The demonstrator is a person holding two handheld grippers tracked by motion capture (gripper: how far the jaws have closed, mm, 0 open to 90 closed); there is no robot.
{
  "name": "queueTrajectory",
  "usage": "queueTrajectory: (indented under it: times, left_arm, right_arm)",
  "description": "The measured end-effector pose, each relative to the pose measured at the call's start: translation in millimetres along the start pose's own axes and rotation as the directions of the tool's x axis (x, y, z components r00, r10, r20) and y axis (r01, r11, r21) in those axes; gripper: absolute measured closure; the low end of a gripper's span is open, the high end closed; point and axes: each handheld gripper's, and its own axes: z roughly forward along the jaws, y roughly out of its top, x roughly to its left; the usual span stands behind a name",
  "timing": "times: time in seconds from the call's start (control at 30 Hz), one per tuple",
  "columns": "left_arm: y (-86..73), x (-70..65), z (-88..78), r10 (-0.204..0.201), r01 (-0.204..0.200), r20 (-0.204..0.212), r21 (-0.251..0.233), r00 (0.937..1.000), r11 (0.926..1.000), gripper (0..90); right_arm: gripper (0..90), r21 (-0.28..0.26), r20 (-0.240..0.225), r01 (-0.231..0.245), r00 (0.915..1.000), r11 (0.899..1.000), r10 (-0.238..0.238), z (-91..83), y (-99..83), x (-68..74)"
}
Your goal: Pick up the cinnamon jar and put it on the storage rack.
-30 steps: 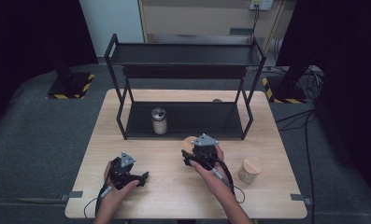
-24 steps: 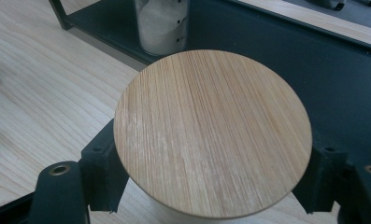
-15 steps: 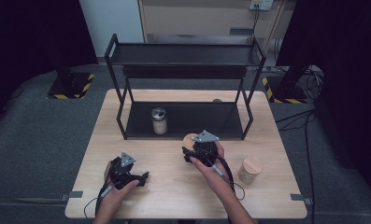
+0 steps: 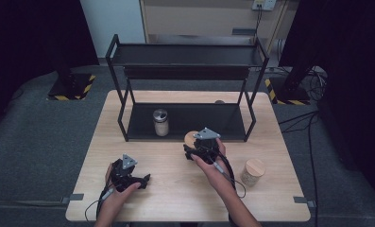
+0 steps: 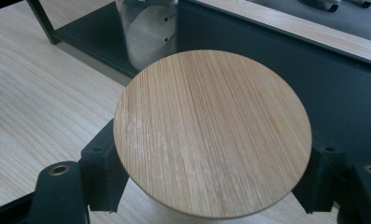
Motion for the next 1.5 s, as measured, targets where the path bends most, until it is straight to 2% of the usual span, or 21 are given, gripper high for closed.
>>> queueTrajectory:
  times: [0.77,1.5]
  left_arm:
    - [0.1,0.0,0.2,0.000,0.000,0.000,0.000,1.0000,1.0000,0.0]
    - [0.1,-0.1,0.2,0.000,0.000,0.000,0.000,1.0000,1.0000,0.0]
  right_arm:
    - [25.8,-0.005,0.012,-0.009,0.9999,1.000,0.009,12.8,13.6,-7.8]
    - [25.8,-0.009,0.033,-0.047,0.9983,0.999,0.047,27.0,26.3,-21.1]
